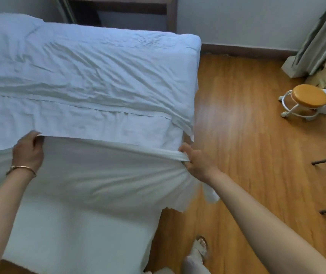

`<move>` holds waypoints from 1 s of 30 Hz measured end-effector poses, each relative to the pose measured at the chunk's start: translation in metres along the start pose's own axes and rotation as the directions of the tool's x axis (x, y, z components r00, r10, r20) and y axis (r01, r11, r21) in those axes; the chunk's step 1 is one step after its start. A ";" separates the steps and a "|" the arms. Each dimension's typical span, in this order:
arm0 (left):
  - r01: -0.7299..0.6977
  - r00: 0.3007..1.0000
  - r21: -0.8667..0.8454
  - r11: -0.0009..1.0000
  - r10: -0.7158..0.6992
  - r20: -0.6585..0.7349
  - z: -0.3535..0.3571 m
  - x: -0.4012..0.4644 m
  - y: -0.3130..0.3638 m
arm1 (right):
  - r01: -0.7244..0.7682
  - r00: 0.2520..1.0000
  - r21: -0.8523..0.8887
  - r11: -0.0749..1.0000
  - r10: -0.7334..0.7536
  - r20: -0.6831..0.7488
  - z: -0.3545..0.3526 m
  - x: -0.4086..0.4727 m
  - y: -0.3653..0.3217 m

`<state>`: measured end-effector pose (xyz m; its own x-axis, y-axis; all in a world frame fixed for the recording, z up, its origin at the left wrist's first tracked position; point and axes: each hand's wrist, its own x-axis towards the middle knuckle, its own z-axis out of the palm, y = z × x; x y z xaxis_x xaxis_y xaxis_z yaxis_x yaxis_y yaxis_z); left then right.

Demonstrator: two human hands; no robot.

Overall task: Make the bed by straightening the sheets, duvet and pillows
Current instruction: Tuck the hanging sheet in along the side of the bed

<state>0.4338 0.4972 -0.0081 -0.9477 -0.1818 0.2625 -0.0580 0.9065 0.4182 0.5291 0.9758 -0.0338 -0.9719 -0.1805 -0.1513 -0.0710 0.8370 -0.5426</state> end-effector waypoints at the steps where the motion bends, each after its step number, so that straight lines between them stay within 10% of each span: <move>1: -0.031 0.999 -0.009 0.999 0.031 -0.013 -0.002 0.021 0.018 | 0.013 0.999 -0.021 1.000 -0.014 -0.040 -0.016 0.015 0.009; 10: -0.055 0.995 -0.049 0.997 0.050 -0.087 0.060 0.196 0.164 | 0.029 0.960 0.271 0.962 0.049 -0.275 -0.118 0.181 0.097; 19: 0.166 0.986 -0.255 0.953 -0.158 0.052 0.233 0.398 0.216 | -0.160 0.922 0.633 0.758 0.343 -0.178 -0.164 0.408 0.194; 30: -0.099 0.993 -0.331 0.938 0.113 0.022 0.339 0.678 0.337 | -0.213 0.865 0.461 0.862 0.385 -0.321 -0.276 0.657 0.295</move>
<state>-0.3345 0.8087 0.0160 -0.9547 -0.0699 0.2891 0.1437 0.7427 0.6541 -0.1920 1.2473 -0.0650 -0.9403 0.3320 -0.0750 0.2493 0.5215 -0.8160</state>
